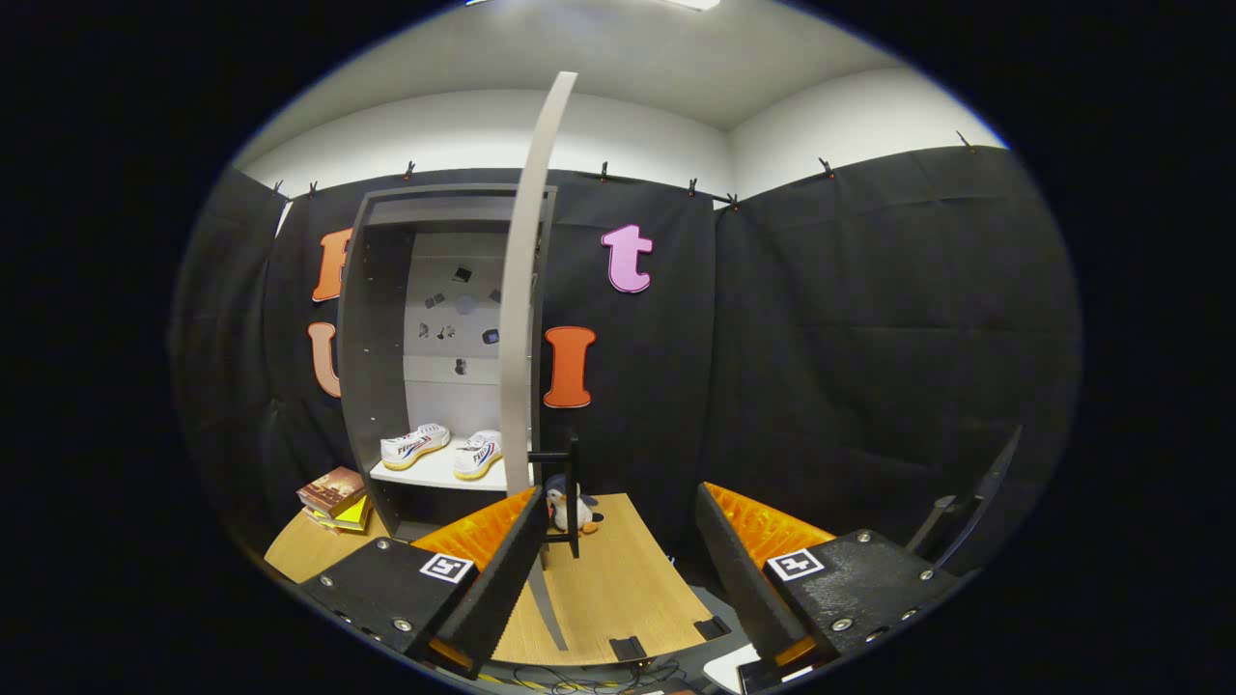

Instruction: Open the shoe cabinet door, grab the shoes and put them into the shoe cabinet, then close the shoe cabinet door.

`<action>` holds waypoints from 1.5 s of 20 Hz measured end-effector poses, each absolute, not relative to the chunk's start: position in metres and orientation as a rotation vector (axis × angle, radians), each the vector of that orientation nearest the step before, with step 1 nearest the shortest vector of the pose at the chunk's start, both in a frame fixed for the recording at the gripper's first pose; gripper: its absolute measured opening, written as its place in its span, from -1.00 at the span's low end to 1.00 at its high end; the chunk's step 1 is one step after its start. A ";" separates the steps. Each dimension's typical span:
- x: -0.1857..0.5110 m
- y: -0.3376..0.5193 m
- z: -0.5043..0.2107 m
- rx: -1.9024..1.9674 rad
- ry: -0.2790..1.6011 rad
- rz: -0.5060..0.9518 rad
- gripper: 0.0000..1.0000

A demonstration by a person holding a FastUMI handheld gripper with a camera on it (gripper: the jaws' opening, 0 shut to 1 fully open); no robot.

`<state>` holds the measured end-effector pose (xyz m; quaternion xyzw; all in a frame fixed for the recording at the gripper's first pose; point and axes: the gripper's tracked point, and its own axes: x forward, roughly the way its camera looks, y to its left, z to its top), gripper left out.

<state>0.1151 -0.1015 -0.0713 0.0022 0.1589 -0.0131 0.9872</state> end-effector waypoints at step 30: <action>0.147 0.083 -0.092 0.013 0.325 0.402 0.58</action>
